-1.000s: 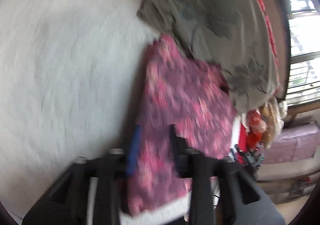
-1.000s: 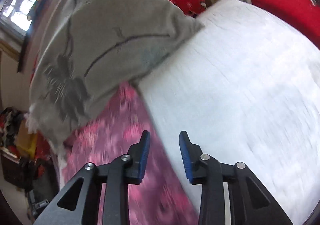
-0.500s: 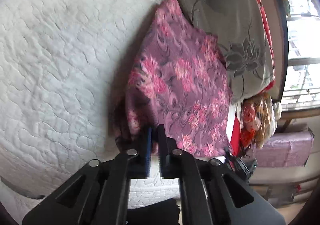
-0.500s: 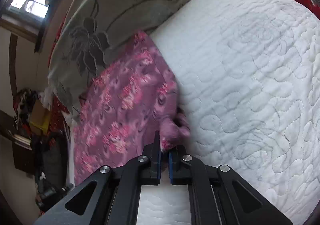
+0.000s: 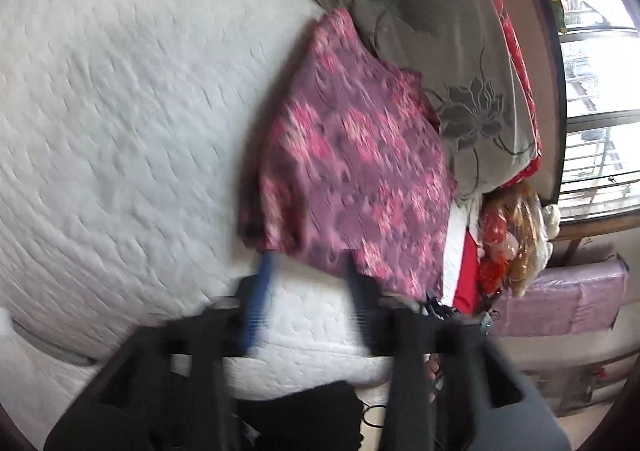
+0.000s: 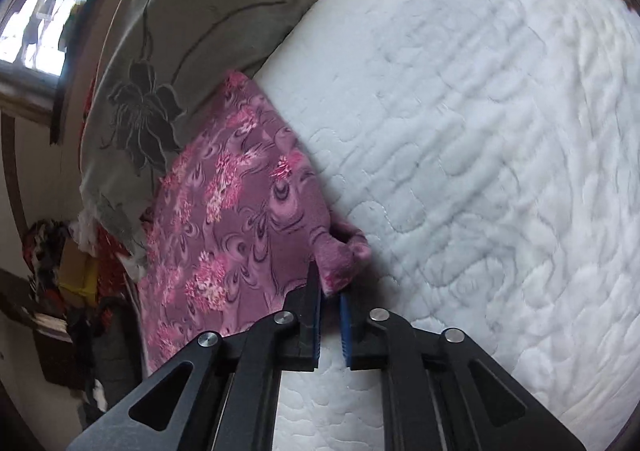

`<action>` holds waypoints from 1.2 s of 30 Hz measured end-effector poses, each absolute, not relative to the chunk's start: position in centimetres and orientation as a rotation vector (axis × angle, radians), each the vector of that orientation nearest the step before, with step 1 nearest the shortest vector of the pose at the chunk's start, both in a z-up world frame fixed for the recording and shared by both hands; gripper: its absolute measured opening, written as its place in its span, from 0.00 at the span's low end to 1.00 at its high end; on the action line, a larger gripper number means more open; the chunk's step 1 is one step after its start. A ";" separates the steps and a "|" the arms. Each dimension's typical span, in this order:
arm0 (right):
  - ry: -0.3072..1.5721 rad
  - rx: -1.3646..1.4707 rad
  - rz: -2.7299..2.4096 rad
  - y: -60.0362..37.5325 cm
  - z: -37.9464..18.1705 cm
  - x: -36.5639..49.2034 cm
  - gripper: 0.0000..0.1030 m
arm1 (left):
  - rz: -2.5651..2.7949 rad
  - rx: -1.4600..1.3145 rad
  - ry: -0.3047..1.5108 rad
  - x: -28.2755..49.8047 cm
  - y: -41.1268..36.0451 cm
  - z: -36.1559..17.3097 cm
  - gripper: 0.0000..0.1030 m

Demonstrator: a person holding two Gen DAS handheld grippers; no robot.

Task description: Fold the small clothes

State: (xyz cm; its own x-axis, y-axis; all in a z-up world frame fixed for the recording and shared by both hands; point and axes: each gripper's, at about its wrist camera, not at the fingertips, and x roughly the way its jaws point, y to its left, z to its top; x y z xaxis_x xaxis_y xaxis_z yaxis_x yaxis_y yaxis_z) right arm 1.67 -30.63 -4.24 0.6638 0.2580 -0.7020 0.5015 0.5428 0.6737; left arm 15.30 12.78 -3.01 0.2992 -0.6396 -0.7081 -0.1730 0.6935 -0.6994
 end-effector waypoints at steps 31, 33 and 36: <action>0.836 1.028 -0.204 -31.7 -3.5 0.2 0.13 | -0.300 -0.825 1.214 15.1 13.7 -3.5 0.08; 0.837 1.012 -0.197 -31.5 -3.3 0.1 0.17 | -0.314 -0.827 1.220 15.1 12.4 -3.6 0.30; 0.866 1.010 -0.186 -31.0 -3.8 -0.1 0.21 | -0.243 -0.802 1.233 15.7 11.8 -4.7 0.39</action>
State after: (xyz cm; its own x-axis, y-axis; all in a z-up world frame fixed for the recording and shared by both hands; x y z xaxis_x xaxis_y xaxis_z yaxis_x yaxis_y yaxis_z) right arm -0.05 -31.02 -3.81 0.6631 0.2408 -0.7087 0.5102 0.5473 0.6634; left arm 15.67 11.82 -4.73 0.3463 -0.5720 -0.7436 -0.2467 0.7092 -0.6604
